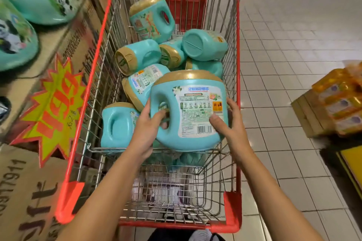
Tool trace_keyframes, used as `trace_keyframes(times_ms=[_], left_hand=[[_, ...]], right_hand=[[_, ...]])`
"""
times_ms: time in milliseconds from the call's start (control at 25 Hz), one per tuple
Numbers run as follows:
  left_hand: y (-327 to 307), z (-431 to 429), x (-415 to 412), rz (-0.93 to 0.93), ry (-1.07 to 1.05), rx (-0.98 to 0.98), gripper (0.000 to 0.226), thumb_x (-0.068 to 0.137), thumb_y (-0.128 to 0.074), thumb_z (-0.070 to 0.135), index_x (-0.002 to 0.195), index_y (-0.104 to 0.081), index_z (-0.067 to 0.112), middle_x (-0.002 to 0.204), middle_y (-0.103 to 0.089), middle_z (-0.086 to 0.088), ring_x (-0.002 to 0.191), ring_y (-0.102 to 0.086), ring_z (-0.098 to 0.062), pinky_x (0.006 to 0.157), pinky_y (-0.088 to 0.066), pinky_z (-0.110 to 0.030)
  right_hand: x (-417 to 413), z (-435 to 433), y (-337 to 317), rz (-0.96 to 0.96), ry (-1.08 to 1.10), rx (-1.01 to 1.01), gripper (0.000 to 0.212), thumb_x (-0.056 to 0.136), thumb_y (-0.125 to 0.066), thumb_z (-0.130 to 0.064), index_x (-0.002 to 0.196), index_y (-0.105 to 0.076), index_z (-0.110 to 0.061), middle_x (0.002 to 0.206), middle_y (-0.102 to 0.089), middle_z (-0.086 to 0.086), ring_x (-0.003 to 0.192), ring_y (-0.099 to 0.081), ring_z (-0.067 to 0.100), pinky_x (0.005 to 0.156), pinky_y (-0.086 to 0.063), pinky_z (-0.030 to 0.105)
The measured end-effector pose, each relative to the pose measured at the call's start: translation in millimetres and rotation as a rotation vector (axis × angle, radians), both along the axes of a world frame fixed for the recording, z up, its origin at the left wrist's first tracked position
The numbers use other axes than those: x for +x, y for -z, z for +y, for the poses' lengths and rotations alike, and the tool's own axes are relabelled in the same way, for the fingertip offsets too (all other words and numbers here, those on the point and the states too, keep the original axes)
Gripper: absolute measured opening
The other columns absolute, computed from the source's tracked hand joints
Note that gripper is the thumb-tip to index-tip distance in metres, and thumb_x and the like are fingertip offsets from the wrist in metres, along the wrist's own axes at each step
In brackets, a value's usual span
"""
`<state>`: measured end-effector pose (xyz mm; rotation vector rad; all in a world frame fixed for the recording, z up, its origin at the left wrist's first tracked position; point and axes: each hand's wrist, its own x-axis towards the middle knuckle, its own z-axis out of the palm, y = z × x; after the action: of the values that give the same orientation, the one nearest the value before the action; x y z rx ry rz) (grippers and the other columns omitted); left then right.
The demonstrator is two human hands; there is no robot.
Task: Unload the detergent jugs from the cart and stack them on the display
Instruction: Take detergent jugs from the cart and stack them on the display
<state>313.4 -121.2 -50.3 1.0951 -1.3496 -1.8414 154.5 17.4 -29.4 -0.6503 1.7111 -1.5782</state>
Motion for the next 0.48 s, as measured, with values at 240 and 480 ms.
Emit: trace_keyframes(times_ms=[240,480], left_hand=[[-38.4,24.6,13.6,0.007,-0.048,-0.039,0.047,0.098,-0.054,0.03,0.143,-0.039,0.034,0.137,-0.056,0.008,0.127,-0.052,-0.015,0.106,-0.043,-0.042],[-71.5,83.3,-4.4,-0.275,-0.1,-0.407,0.104,0.062,-0.055,0.08,0.149,-0.009,0.046,0.156,-0.025,0.003,0.145,-0.022,-0.012,0.12,-0.021,-0.038]], right_hand=[[13.4,-3.2,-15.8,-0.22,0.014,-0.184,0.066,0.066,-0.079,-0.027,0.124,-0.056,-0.007,0.109,-0.071,0.015,0.094,-0.07,0.029,0.074,-0.058,0.037],[35.3,-6.1,-40.2,-0.01,0.085,-0.236,0.063,0.066,-0.079,-0.034,0.124,-0.059,-0.019,0.112,-0.07,0.001,0.099,-0.068,0.015,0.08,-0.058,0.029]])
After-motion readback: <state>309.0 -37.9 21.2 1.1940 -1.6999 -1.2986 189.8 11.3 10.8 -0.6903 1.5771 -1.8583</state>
